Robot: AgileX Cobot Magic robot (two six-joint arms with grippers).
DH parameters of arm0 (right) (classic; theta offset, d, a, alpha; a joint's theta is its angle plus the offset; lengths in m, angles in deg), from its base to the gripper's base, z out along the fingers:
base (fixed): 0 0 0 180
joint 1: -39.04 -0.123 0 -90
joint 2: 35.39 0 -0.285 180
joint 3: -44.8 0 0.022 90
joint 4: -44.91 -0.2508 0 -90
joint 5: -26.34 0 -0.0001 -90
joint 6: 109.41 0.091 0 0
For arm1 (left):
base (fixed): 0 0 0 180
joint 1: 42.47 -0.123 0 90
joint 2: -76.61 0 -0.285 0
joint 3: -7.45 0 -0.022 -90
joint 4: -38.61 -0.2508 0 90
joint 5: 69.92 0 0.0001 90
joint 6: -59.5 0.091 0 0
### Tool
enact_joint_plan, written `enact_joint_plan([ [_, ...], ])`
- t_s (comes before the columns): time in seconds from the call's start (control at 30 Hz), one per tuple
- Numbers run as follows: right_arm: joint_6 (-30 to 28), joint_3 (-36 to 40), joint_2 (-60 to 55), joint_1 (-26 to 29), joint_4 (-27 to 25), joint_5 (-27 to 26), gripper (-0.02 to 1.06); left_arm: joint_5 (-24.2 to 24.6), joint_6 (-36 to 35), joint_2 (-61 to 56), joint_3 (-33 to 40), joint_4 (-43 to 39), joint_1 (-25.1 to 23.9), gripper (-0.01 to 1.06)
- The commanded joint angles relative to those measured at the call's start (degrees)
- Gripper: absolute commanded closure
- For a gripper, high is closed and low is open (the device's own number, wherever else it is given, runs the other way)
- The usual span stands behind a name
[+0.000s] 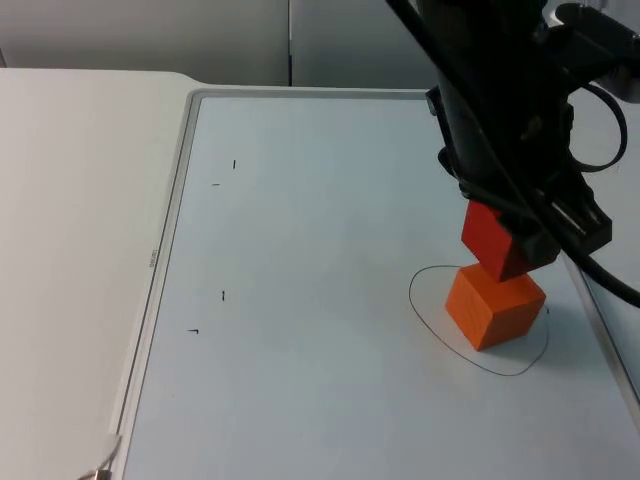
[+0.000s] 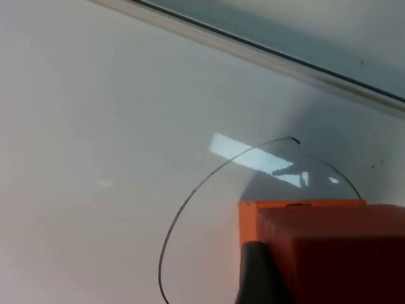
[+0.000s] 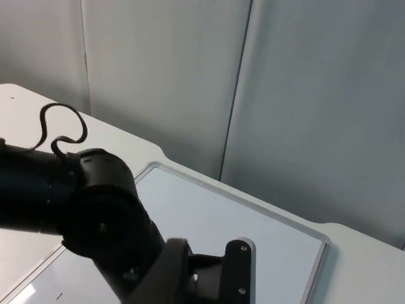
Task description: Pick up one cube with the left hand and another cube with the right hand. First place the cube in the right hand at the target position, then stack the cube in the left hand on top.
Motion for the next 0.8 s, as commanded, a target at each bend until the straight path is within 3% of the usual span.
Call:
enact_joint_plan([
  [0.0, 0.09, 0.04, 0.24, -0.16, -0.51, -0.02, 0.06, -0.47, -1.22, 0.85, -0.6, 0.07, 0.27, 0.97],
  [0.77, 0.09, 0.04, 0.24, -0.16, -1.4, 0.81, 0.06, -2.02, -1.45, 2.35, -0.6, 0.64, 0.16, 0.97],
])
